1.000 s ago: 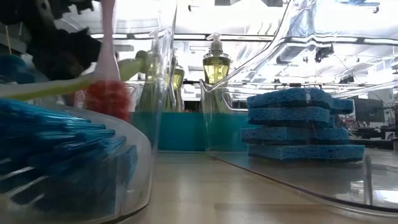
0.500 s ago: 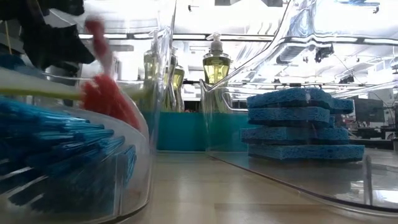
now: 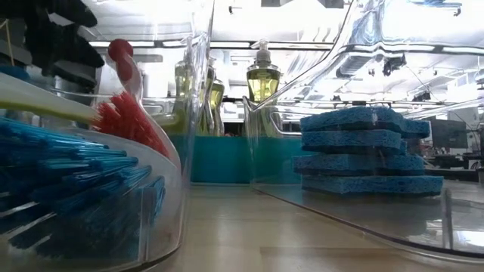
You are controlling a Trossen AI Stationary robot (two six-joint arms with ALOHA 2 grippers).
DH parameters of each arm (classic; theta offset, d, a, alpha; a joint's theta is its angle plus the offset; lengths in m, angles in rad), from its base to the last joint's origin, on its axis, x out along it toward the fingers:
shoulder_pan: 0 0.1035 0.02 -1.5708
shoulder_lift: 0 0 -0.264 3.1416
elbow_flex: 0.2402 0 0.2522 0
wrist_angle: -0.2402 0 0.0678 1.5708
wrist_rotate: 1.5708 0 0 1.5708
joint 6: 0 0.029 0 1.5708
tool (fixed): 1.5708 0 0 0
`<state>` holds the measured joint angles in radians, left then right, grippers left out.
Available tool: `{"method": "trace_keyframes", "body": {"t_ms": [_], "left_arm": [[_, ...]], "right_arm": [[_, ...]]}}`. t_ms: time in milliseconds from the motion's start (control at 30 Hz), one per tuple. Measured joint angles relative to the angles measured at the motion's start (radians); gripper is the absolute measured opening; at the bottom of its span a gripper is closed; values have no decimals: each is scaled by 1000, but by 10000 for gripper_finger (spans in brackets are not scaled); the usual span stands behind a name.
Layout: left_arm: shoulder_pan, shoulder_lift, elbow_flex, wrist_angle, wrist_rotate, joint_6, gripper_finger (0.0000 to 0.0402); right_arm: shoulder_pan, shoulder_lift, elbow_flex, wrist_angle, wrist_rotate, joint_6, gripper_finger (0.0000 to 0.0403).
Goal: Pick & Place Kitchen Sink Supplies
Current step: Put the red dish brush into the left transparent bin
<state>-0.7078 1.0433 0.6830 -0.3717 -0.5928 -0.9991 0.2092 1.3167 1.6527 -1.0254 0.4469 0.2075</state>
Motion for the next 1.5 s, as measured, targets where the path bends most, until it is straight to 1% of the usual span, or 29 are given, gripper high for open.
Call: {"method": "trace_keyframes", "body": {"t_ms": [233, 333, 433, 667, 1000, 1300, 1333, 1500], "left_arm": [[1, -99, 0, -144, -144, 44, 278], [1, -115, 0, -155, -169, 40, 278], [1, -110, 0, -129, -169, 53, 278], [1, -66, 1, 13, -176, 152, 278], [2, 22, 0, 73, -127, 116, 278], [2, 23, 0, 88, -75, 108, 278], [1, 20, 0, 84, -83, 114, 278], [2, -26, 0, 73, -200, 159, 278]], "right_arm": [[0, 0, 0, -11, 21, -7, 200], [0, 0, 0, -11, 26, -7, 200], [0, 0, 0, -11, 33, -7, 200], [-5, 0, 0, -10, 69, -11, 200], [-47, 0, 0, -10, 52, -9, 200], [-68, 0, 0, -10, 44, -14, 200], [-72, 0, 0, -10, 44, -16, 200], [-86, 0, 0, -10, 31, -18, 200]]}}
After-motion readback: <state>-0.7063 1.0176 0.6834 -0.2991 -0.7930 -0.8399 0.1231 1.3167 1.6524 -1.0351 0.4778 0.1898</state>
